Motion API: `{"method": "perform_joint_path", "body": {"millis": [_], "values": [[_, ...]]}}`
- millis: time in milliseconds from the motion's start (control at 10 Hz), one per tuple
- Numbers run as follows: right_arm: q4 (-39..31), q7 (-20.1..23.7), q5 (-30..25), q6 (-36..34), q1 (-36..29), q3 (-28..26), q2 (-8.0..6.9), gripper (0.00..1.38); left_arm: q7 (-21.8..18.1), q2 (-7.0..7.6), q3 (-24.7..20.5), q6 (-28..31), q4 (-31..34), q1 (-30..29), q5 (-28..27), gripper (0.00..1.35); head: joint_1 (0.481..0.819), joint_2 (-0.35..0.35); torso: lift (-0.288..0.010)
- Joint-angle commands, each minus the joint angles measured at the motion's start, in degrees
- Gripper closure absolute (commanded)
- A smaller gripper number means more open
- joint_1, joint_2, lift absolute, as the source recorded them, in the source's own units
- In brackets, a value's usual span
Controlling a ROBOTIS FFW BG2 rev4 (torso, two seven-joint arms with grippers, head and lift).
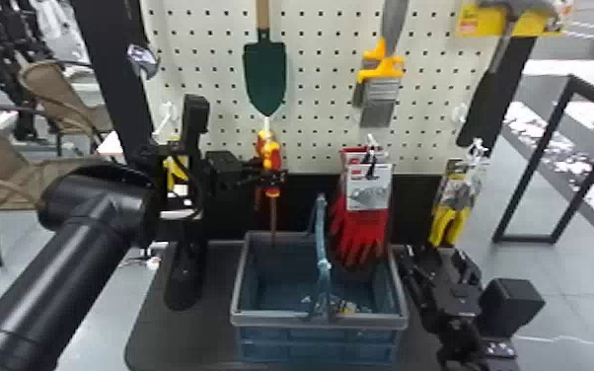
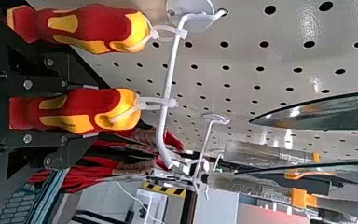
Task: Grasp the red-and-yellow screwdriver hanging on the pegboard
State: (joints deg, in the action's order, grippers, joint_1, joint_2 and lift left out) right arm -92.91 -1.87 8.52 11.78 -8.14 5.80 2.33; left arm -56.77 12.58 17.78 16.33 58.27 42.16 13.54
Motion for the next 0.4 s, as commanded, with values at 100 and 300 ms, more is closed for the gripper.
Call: {"method": "perform_joint_path", "body": {"millis": [100,300], "values": [[0.3,0.0,0.1,0.0,-0.1,0.0,0.04,0.40,0.2,-0.01,-0.6,-0.5,0.0,-0.3,0.3,1.12,0.549,0.000,-0.100],[0.4,0.0,0.3,0.0,-0.2,0.0,0.04,0.40,0.3,-0.01,-1.2,-0.8,0.0,-0.7,0.5,1.12,0.549,0.000,-0.100]]}}
